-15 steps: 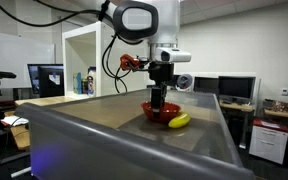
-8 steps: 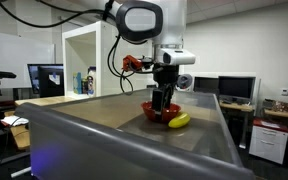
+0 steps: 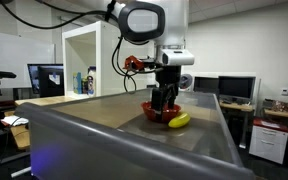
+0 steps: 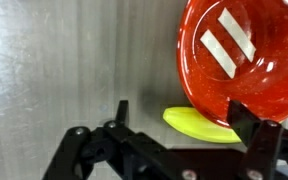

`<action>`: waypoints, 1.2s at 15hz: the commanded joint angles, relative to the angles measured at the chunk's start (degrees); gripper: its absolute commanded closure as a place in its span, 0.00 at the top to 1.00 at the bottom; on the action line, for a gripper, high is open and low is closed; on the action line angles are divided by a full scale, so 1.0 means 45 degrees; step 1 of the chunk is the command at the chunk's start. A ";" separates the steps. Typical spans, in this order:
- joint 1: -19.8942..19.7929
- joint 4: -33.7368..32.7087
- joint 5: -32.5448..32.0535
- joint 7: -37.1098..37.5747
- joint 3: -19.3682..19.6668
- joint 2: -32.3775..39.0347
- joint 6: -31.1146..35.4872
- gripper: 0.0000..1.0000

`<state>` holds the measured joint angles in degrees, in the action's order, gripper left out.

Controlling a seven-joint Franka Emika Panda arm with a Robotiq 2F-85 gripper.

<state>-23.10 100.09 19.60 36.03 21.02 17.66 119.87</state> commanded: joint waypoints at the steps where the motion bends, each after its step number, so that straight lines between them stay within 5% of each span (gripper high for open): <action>1: -0.0013 -0.0318 0.0254 0.0780 0.0054 0.0201 0.0015 1.00; 18: 0.0280 -0.0408 -0.0885 0.2483 0.0209 0.0604 0.1084 1.00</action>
<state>-22.71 99.09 17.53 44.39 21.39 19.22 123.82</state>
